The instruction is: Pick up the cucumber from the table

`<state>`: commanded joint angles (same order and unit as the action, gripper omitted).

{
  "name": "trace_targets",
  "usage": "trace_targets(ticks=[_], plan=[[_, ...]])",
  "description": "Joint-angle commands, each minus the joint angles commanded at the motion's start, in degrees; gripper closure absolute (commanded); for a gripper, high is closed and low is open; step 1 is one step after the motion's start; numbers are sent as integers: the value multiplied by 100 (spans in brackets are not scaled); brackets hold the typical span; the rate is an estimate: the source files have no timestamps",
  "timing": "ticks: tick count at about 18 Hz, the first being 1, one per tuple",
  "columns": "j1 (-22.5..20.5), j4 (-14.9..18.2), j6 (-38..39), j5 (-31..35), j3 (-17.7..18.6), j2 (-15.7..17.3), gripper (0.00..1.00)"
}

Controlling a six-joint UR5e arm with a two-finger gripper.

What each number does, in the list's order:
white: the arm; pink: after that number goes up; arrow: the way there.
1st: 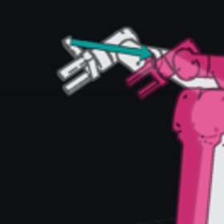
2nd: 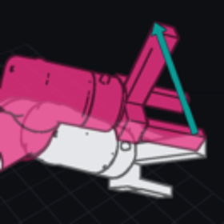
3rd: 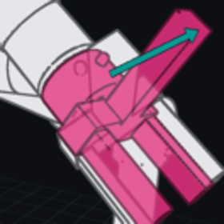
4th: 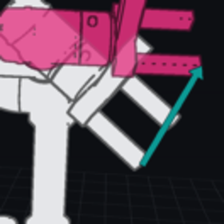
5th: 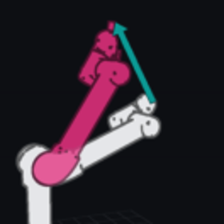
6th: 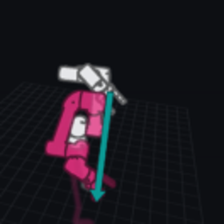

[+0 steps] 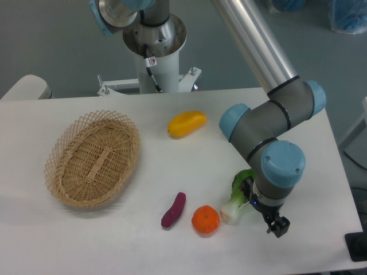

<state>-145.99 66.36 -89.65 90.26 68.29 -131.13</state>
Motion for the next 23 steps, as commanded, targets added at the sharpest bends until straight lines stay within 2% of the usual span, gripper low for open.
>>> trace_targets(ticks=[7, 12, 16, 19, 23], plan=[[0, 0, 0, 9, 18, 0, 0], [-52, -79, 70, -184, 167, 105, 0], [-360, -88, -122, -298, 772, 553, 0], [-614, -88, -806, -378, 1124, 782, 0], [-983, -79, -1712, -360, 1379, 940, 0]])
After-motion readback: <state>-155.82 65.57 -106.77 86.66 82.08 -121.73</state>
